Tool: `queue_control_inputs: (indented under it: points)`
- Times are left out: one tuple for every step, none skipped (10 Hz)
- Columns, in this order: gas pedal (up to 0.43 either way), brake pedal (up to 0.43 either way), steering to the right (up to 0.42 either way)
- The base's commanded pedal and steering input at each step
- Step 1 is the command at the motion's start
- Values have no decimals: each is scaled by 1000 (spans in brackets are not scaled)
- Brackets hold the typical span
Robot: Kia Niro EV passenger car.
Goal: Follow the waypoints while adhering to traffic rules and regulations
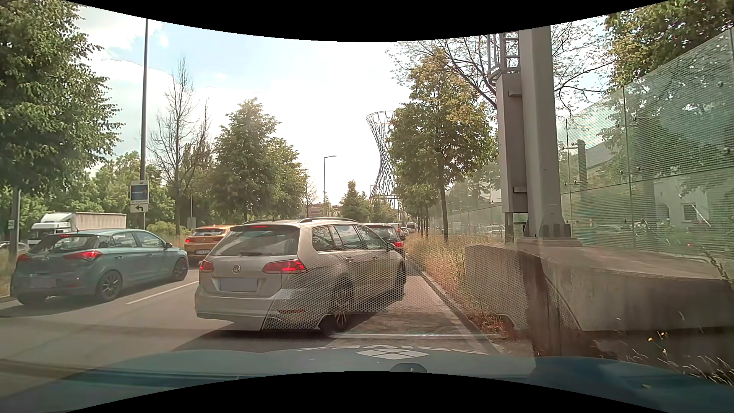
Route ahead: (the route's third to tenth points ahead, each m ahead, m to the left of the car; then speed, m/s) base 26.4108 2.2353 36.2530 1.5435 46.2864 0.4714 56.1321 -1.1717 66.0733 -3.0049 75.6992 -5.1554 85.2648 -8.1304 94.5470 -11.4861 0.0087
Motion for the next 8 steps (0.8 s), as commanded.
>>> queue_control_inputs:
  points:
    - [0,280,-13]
    - [0,280,-12]
    - [0,280,-13]
    - [0,280,-13]
    - [0,287,-12]
    - [0,280,-13]
    - [0,280,-13]
    - [0,280,-13]
